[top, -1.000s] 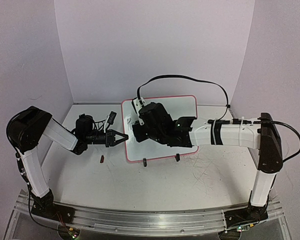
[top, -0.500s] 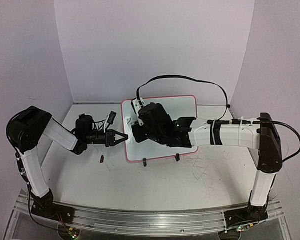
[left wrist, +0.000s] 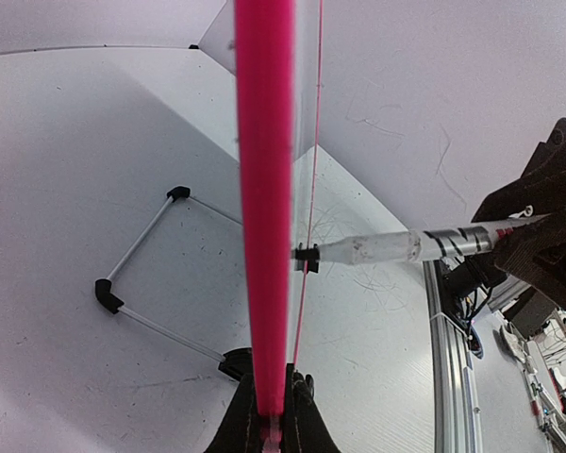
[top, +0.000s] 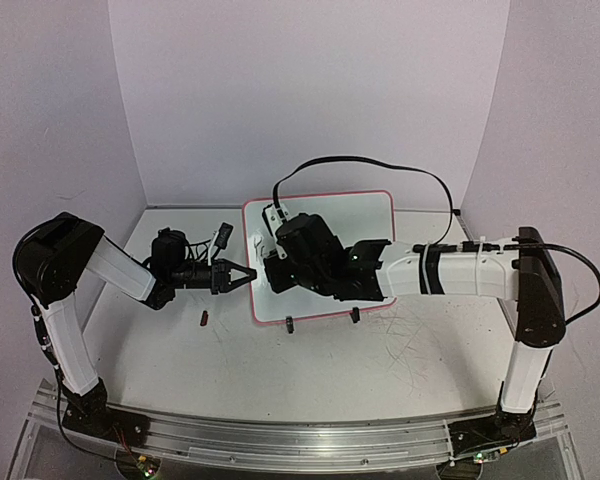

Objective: Write a sentence on the whiteboard

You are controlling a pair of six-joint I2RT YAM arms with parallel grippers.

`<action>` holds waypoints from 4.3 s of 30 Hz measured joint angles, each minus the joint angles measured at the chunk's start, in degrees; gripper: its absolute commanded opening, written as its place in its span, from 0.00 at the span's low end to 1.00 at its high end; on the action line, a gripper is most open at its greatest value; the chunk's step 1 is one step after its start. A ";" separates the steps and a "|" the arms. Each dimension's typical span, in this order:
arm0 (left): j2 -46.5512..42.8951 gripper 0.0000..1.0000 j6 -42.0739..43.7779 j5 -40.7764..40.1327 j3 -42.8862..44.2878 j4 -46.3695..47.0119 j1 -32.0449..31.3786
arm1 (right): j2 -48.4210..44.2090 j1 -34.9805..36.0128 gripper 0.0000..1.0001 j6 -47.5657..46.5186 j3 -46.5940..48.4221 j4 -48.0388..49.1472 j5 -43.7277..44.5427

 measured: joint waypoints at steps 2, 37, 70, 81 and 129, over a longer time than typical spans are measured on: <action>0.00 0.00 -0.02 0.00 0.00 0.00 0.00 | -0.08 0.03 0.00 0.05 -0.28 0.02 -0.02; 0.00 0.00 -0.02 -0.02 0.00 0.00 0.00 | -0.52 0.27 0.00 0.29 -0.54 -0.37 3.13; 0.00 0.00 0.02 0.11 0.00 0.02 0.00 | 0.11 -0.17 0.00 -0.50 2.42 -0.48 3.65; 0.00 0.00 0.02 0.11 0.00 0.02 0.00 | 0.13 -0.30 0.00 -0.21 2.42 -0.49 2.43; 0.00 0.00 0.20 0.15 0.00 0.02 0.00 | -3.58 -2.99 0.00 0.81 -3.09 4.65 -1.97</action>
